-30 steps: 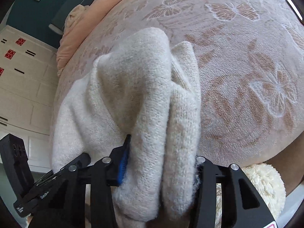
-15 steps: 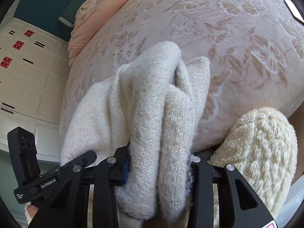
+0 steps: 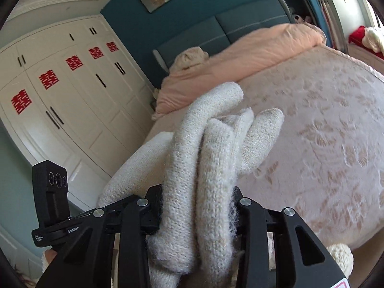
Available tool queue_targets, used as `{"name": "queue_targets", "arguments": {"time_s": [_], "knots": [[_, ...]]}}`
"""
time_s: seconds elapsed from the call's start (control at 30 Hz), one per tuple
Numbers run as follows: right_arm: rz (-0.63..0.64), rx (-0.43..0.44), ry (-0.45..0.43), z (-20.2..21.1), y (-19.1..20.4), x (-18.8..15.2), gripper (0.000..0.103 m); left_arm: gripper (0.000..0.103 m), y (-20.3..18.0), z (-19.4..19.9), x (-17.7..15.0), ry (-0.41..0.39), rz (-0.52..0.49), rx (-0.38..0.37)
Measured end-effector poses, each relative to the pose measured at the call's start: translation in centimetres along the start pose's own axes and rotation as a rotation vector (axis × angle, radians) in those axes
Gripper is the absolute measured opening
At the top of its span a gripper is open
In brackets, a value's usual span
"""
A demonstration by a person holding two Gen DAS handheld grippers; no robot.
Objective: Fold small clothes
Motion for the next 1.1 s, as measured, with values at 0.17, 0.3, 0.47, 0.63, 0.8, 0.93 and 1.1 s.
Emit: {"name": "queue_targets", "arguments": {"time_s": [0.17,0.3,0.47,0.63,0.8,0.93,1.1], "knots": [[-0.025,0.000,0.070,-5.4,-1.1,-1.0,0.047,0.056,3.0,0.6,2.6,-0.039,-0.023,0.039],[-0.044,-0.225,0.274,-12.2,-6.0,-10.0,0.056,0.087,10.6,-4.7,-1.3,-0.024,0.048,0.135],[-0.128,-0.274,0.390,-11.3,-7.9,-17.0,0.055,0.084,18.6,-6.6,-8.5,0.087,0.246,0.290],[-0.051,-0.263,0.457,-13.9,-6.9,-17.3,0.065,0.087,17.7,-6.5,-9.7,0.066,0.223,0.298],[-0.031,-0.238,0.518,-17.7,-6.3,-17.3,0.022,0.088,15.2,-9.4,-10.0,0.114,0.111,0.343],[0.067,-0.175,0.335,-14.4,-3.4,-12.2,0.019,0.088,15.4,-10.4,-10.7,0.145,0.055,0.424],[0.016,-0.276,0.614,-19.5,-10.3,-18.0,0.025,0.088,18.3,-12.9,-12.2,0.221,0.084,0.530]]}}
Point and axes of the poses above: each gripper's, at about its wrist camera, not at the fingertips, and z roughly against the way its jaws point, y to its left, x to its top, the point moved 2 cm from there along -z, roughly the way its jaws point, and after that the axes turned 8 degrees about z, right-handed, at the moved point
